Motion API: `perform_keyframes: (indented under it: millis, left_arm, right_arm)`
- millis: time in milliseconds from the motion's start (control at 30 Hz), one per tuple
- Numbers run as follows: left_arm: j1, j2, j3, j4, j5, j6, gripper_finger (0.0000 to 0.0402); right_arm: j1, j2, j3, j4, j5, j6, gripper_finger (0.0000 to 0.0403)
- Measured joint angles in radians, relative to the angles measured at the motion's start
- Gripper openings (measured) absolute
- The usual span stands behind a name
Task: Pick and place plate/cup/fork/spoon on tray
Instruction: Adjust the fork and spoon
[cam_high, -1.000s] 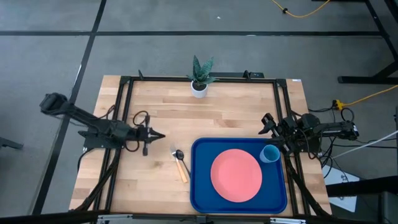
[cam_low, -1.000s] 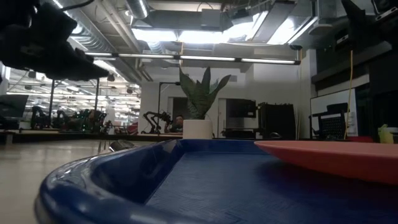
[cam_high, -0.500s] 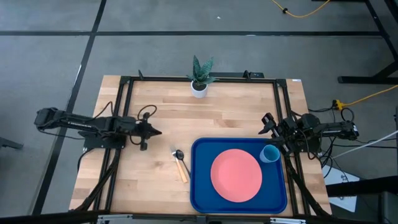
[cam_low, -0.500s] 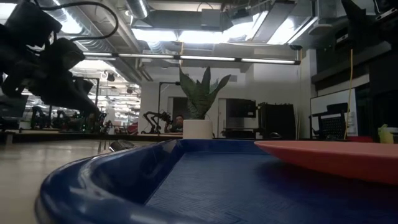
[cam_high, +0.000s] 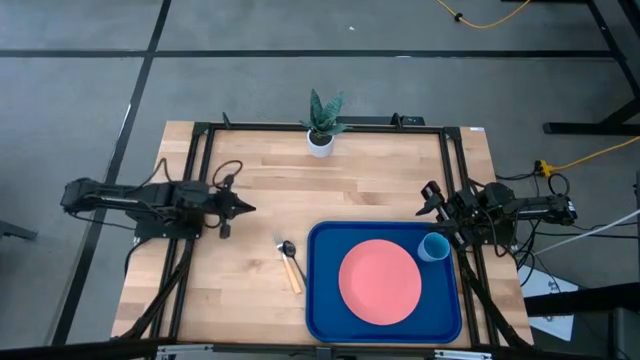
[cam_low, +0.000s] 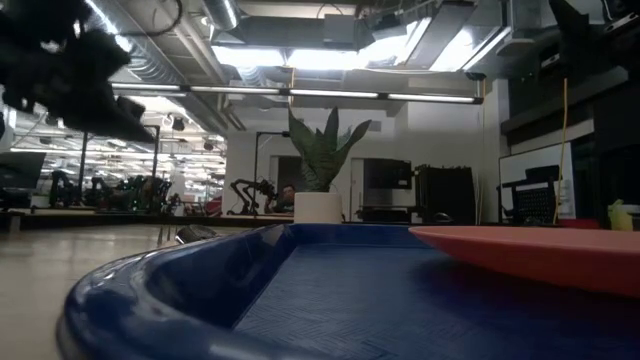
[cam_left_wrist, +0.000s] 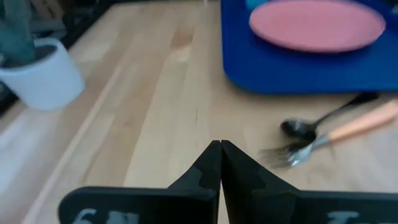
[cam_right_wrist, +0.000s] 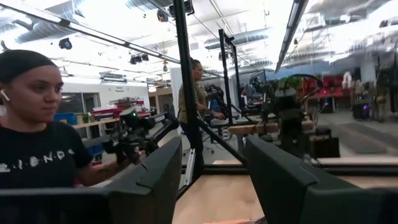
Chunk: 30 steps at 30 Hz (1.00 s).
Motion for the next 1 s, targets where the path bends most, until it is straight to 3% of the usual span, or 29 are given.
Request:
perform_keyframes:
  millis: [233, 400, 500, 667, 1000]
  left_arm:
    - [-0.013, -0.111, -0.055, 0.070, 0.055, -0.030, 0.0001]
    - [-0.018, -0.157, -0.102, 0.135, 0.063, -0.050, 0.0001]
    - [-0.018, -0.170, -0.103, 0.140, 0.076, -0.009, 0.0001]
    - [-0.018, -0.187, -0.155, 0.275, 0.060, 0.004, 0.0001]
    - [-0.018, -0.182, -0.155, 0.274, 0.051, 0.005, 0.0011]
  right_arm:
    - [0.000, 0.000, 0.000, 0.174, 0.012, -0.166, 0.0182]
    - [0.000, 0.005, 0.038, 0.205, 0.161, -0.189, 0.0182]
    - [0.000, 0.047, 0.105, 0.185, 0.182, -0.168, 0.0182]
    - [0.000, 0.222, 0.249, 0.134, 0.176, -0.192, 0.0182]
    - [0.000, 0.692, 0.542, 0.063, 0.173, -0.160, 0.0182]
